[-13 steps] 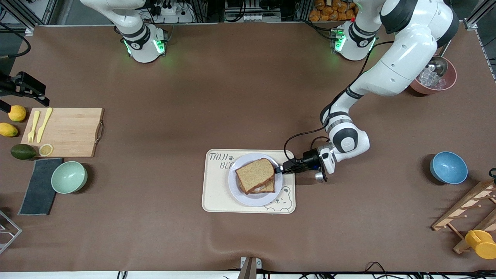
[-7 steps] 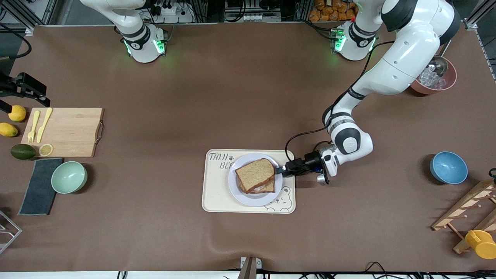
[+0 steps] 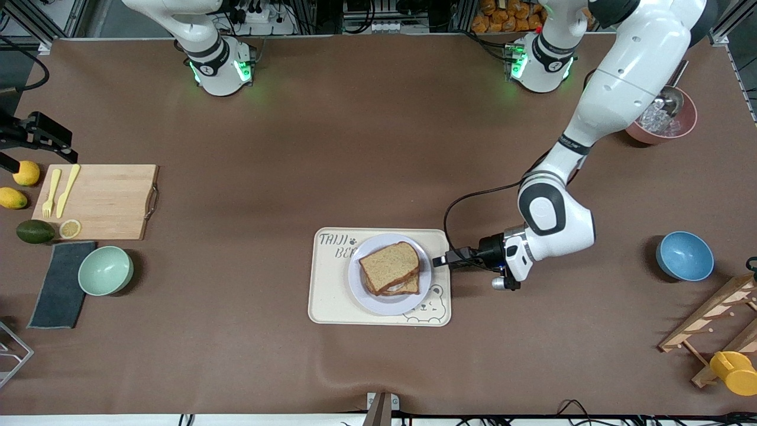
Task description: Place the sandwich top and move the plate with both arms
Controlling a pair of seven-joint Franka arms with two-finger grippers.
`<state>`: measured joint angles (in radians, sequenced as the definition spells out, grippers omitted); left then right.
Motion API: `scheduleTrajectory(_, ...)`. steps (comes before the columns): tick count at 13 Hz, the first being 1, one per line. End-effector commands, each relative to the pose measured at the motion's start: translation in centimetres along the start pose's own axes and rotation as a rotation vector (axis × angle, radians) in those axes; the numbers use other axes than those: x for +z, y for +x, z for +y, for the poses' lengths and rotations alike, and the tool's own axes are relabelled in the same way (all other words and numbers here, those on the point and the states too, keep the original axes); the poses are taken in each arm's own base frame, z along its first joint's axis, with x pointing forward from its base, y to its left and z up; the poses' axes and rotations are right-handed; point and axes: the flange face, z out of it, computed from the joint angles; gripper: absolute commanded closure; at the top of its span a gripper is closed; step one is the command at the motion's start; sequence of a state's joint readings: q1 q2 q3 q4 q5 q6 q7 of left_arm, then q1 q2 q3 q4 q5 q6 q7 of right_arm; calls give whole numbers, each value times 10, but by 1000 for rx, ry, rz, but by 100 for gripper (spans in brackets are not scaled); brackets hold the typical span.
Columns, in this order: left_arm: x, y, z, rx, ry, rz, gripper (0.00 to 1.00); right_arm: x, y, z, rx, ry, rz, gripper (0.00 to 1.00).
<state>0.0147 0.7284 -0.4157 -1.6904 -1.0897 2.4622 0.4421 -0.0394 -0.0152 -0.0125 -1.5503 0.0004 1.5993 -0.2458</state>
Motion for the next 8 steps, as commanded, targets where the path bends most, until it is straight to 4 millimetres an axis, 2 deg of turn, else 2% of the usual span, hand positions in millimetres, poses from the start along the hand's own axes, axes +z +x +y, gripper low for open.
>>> scheduleTrajectory(1,-33,5,38,4,121,10,0,1,0,-1,12,-18,-9,0)
scheduleTrajectory(2,-43,6,50,16,169,12,0,1,0,-2,12,-18,-9,0)
scheduleTrajectory(5,-102,14,83,54,276,6,0,0,0,-3,35,-16,-11,0)
scheduleTrajectory(8,-166,23,97,135,430,-61,0,-3,3,-22,145,-16,-10,0)
